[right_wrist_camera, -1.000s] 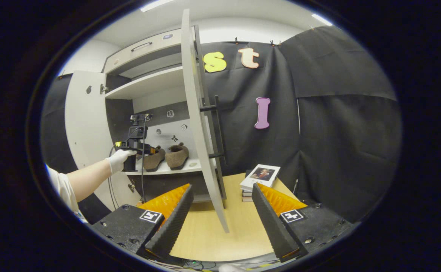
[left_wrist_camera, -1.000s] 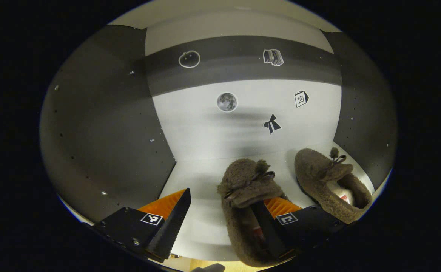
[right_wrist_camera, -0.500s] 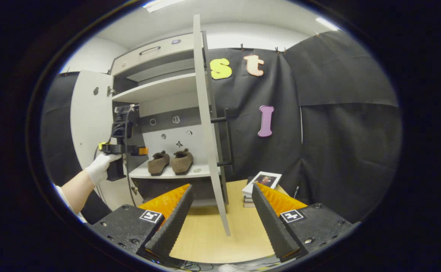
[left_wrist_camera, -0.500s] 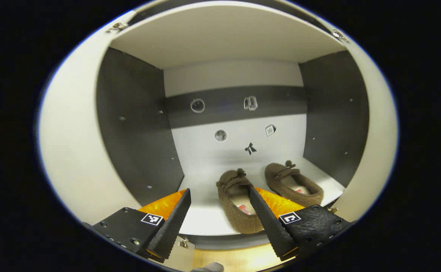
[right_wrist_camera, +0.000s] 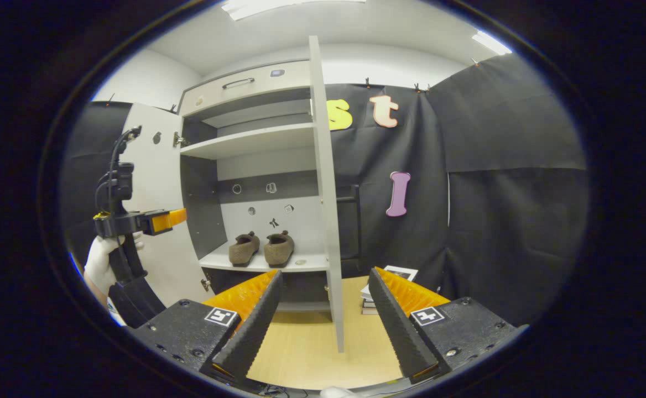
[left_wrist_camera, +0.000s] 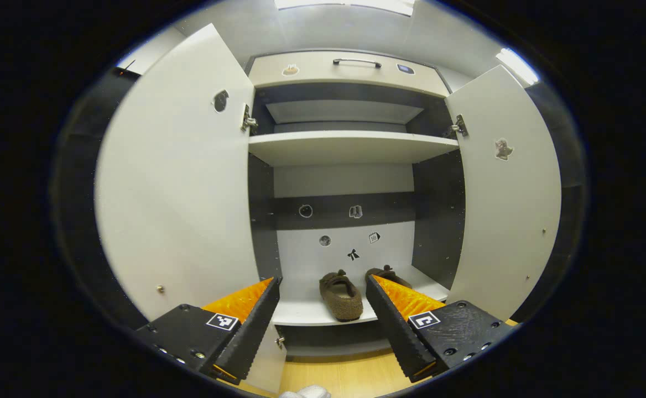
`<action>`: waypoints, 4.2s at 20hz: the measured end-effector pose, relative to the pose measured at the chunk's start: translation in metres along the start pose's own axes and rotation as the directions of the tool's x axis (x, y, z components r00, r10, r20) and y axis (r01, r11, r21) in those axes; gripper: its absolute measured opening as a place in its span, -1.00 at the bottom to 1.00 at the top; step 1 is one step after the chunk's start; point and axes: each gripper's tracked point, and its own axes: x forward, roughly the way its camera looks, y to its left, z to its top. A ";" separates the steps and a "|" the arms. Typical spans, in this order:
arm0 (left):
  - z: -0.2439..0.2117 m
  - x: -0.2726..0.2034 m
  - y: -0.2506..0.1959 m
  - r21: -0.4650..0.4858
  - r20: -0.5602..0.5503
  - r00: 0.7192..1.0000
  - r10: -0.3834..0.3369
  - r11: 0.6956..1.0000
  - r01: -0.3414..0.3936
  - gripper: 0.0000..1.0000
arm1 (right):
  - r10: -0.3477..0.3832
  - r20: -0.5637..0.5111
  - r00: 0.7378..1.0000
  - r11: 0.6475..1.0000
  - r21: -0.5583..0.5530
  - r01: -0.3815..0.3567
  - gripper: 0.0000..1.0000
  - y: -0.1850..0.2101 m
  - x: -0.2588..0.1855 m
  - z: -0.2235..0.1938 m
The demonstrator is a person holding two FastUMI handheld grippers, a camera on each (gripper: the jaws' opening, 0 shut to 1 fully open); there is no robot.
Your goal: Grab one shoe with the right hand and put it into the shoe cabinet, grab the other shoe with the left hand and put it into the shoe cabinet; then close the right door with the right hand and the left door with the left hand.
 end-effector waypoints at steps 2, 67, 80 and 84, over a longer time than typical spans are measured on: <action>-0.003 -0.023 -0.001 0.009 0.020 1.000 0.008 1.000 -0.008 0.92 | 0.005 0.016 1.000 1.000 -0.005 -0.005 0.97 0.008 -0.005 0.004; -0.078 -0.158 0.030 -0.086 -0.113 0.993 0.021 0.996 -0.031 0.92 | 0.188 0.024 0.982 0.979 -0.091 -0.185 0.99 0.089 0.128 0.031; -0.064 -0.109 0.174 -0.018 -0.060 0.985 0.160 0.987 -0.161 0.91 | 0.052 -0.023 0.998 0.992 -0.112 -0.054 0.99 0.086 0.036 -0.012; -0.059 -0.089 0.225 -0.001 -0.042 0.973 0.226 0.974 -0.227 0.91 | 0.007 -0.062 0.998 0.996 -0.092 -0.012 0.98 0.079 0.014 -0.031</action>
